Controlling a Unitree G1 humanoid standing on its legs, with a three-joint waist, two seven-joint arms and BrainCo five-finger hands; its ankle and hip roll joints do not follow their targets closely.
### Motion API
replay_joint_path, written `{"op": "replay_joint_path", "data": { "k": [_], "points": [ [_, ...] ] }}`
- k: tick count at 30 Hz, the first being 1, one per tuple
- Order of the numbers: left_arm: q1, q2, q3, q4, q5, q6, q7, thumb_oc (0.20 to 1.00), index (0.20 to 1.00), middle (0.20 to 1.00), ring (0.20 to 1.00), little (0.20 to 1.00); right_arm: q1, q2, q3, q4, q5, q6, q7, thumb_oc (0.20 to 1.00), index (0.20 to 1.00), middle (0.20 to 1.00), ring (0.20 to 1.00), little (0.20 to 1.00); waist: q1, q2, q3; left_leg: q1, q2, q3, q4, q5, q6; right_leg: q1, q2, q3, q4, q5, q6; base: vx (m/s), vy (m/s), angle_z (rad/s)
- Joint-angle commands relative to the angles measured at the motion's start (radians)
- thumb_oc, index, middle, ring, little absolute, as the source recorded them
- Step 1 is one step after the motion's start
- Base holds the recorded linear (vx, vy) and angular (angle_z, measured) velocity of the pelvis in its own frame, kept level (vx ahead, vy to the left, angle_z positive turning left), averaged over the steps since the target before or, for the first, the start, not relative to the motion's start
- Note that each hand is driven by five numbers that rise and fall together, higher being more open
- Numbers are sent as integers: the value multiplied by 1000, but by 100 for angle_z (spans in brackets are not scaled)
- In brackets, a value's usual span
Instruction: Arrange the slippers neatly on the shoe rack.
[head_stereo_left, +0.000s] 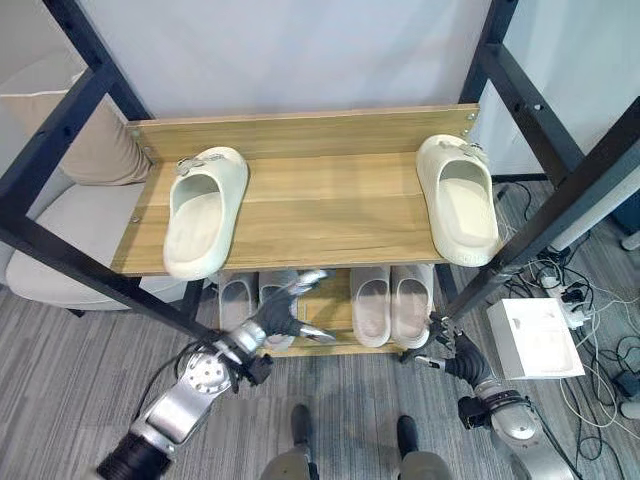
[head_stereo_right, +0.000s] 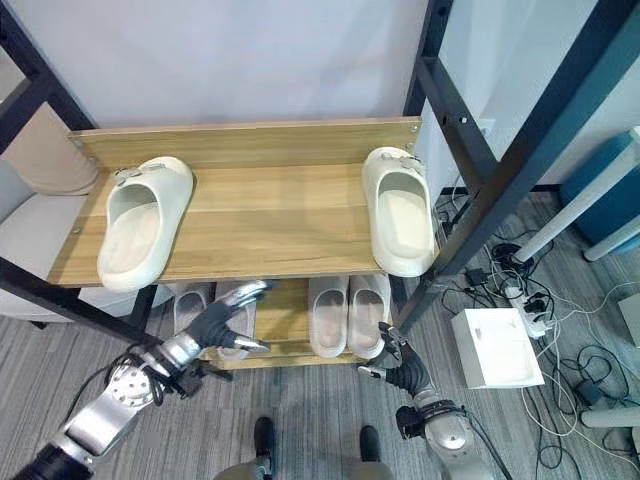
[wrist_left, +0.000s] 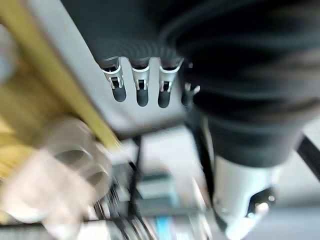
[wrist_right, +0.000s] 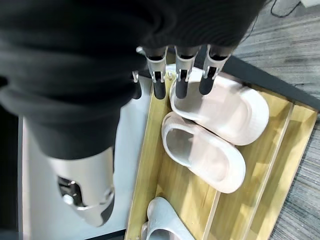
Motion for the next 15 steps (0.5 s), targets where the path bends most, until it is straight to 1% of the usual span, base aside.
{"op": "replay_joint_path", "data": {
  "k": [1,2,3,4,5,6,7,8,9,10,12,13,14,15],
  "points": [
    [-121,6,-6,-47,-139,-51,-72,1000,1000,1000,1000,1000,-60,4,14,-22,-8,-32,11,1000,1000,1000,1000,1000,1,-16,-6,98,21,2,3,-150,-10,-56,-29,-8,94,-79,32,24,-11,-8],
    [-158,8,-26,-71,-173,-47,-86,1000,1000,1000,1000,1000,-64,7,20,-17,-9,-31,12,1000,1000,1000,1000,1000,-2,-15,-8,100,20,3,2,-151,-10,-56,-29,-6,94,-80,33,27,-21,-13],
    [-214,-8,-46,-110,-238,-45,-99,1000,1000,1000,1000,1000,-66,13,32,-13,-14,-28,12,1000,1000,1000,1000,1000,-9,-13,-13,103,20,6,0,-153,-11,-55,-29,-4,94,-81,33,22,-27,-19],
    [-246,-38,-45,-126,-297,-48,-97,1000,1000,1000,1000,1000,-65,21,37,-10,-18,-26,12,1000,1000,1000,1000,1000,-10,-13,-15,106,19,6,0,-154,-11,-53,-29,-5,94,-83,32,21,-43,-15],
    [-253,-82,-14,-135,-341,-57,-79,1000,1000,1000,1000,1000,-59,29,40,-11,-19,-26,12,1000,1000,1000,1000,1000,-10,-14,-16,109,18,5,-1,-154,-11,-48,-27,-4,92,-85,30,20,-42,-9],
    [-244,-113,24,-142,-351,-72,-54,1000,1000,1000,1000,1000,-51,35,39,-13,-20,-28,9,1000,1000,1000,1000,1000,-8,-15,-18,111,18,3,-1,-155,-12,-45,-27,-6,91,-86,29,34,-72,-2],
    [-208,-196,128,-127,-298,-125,50,1000,1000,1000,1000,1000,-27,54,35,-12,-17,-36,-4,1000,1000,1000,1000,1000,2,-21,-22,113,19,-3,0,-155,-13,-35,-27,-11,87,-90,23,47,-83,-2],
    [-178,-229,214,-115,-187,-163,161,1000,1000,1000,1000,1000,-15,69,31,-4,-15,-45,-17,1000,1000,1000,1000,1000,12,-24,-25,114,20,-8,0,-155,-16,-26,-27,-20,84,-94,19,41,-74,1],
    [-174,-229,215,-118,-183,-161,165,1000,1000,1000,1000,1000,-15,68,33,-3,-15,-46,-17,1000,1000,1000,1000,1000,10,-23,-25,115,20,-9,0,-155,-16,-25,-27,-21,84,-94,19,31,-47,10],
    [-163,-238,249,-104,-120,-173,225,1000,1000,1000,1000,1000,-12,71,31,1,-18,-52,-28,1000,1000,1000,1000,1000,13,-25,-26,116,20,-12,0,-155,-17,-20,-27,-24,83,-96,18,22,-37,15],
    [-165,-230,321,-71,92,-192,387,1000,1000,1000,1000,1000,-10,78,26,9,-20,-67,-51,1000,1000,1000,1000,1000,20,-28,-27,116,20,-19,0,-154,-19,-11,-25,-30,80,-99,16,31,-56,20],
    [-170,-218,355,-56,184,-189,452,1000,1000,1000,1000,1000,-7,75,25,8,-24,-73,-58,1000,1000,1000,1000,1000,24,-29,-29,117,21,-20,0,-153,-20,-7,-24,-32,79,-100,15,33,-47,17],
    [-168,-215,371,-45,259,-182,515,1000,1000,1000,1000,1000,-1,73,24,4,-28,-80,-65,1000,1000,1000,1000,1000,24,-29,-29,118,21,-21,0,-153,-20,-3,-25,-35,79,-102,15,46,-49,12],
    [-163,-186,414,-9,397,-156,592,1000,1000,1000,1000,1000,1,65,20,2,-34,-89,-76,1000,1000,1000,1000,1000,27,-28,-33,121,23,-23,-1,-153,-21,1,-25,-41,76,-102,16,34,-30,6]
  ]
}}
